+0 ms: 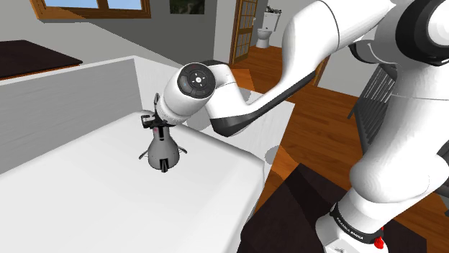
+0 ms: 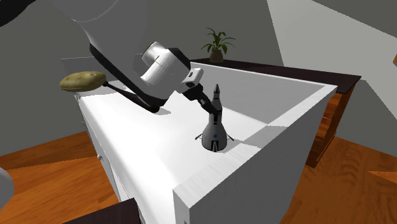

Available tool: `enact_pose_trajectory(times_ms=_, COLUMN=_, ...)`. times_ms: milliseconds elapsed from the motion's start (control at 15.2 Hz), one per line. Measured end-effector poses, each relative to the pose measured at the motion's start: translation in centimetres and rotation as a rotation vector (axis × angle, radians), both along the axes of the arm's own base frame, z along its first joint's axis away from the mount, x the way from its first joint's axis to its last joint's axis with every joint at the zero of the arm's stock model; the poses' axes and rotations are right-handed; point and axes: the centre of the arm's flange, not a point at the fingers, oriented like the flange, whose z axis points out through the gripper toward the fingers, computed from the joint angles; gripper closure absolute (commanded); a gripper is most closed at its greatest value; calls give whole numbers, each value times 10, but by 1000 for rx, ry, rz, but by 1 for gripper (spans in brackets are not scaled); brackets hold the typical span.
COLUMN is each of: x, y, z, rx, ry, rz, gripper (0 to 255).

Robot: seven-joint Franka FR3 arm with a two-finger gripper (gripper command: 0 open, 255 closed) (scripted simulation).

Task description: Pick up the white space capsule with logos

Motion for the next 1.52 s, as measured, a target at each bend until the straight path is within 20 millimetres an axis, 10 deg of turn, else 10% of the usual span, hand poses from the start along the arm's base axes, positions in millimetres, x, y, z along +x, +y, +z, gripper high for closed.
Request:
enact_pose_trajectory(times_ms=594, x=0, y=0, z=2, rx=0, ry=0, rz=0, gripper=255)
enact_pose_trajectory(times_ms=1518, x=0, y=0, z=73, rx=-1, ry=1, rz=-1, gripper=255)
